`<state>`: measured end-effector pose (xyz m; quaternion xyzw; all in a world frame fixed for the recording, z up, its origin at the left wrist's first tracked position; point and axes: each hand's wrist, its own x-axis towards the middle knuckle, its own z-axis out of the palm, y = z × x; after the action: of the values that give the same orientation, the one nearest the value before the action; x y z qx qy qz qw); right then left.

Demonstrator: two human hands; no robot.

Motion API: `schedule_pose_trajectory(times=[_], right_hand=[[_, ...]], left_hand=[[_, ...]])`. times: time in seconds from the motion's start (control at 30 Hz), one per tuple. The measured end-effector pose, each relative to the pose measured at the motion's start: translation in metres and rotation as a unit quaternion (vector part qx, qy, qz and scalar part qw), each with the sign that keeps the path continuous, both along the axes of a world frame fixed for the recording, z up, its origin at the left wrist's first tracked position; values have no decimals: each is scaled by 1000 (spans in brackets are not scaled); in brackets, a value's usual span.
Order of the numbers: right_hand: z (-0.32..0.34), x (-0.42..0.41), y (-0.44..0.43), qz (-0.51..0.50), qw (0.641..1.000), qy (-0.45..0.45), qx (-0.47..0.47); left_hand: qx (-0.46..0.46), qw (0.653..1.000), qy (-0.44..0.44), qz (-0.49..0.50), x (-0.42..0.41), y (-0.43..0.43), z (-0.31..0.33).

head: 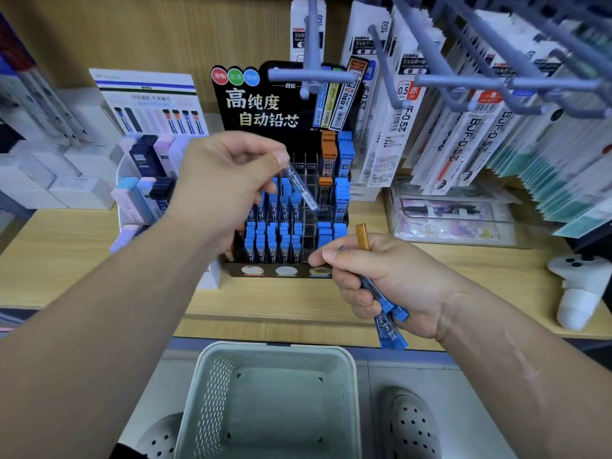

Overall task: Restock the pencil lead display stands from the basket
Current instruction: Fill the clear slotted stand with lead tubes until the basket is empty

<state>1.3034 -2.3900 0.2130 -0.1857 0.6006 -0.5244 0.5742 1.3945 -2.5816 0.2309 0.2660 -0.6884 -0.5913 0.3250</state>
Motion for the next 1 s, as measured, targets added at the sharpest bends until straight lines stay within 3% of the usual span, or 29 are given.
schedule_pose_trajectory(times=[0.27, 0.73, 1.0], right_hand=[[-3, -16, 7, -31, 999, 0, 13], [-6, -26, 9, -47, 999, -2, 21], [-9, -27, 12, -46, 998, 12, 33]], left_hand=[[-176, 983, -45, 12, -22, -15, 1], [-278, 954, -110, -4, -38, -6, -13], [-289, 950, -116, -7, -45, -2, -9]])
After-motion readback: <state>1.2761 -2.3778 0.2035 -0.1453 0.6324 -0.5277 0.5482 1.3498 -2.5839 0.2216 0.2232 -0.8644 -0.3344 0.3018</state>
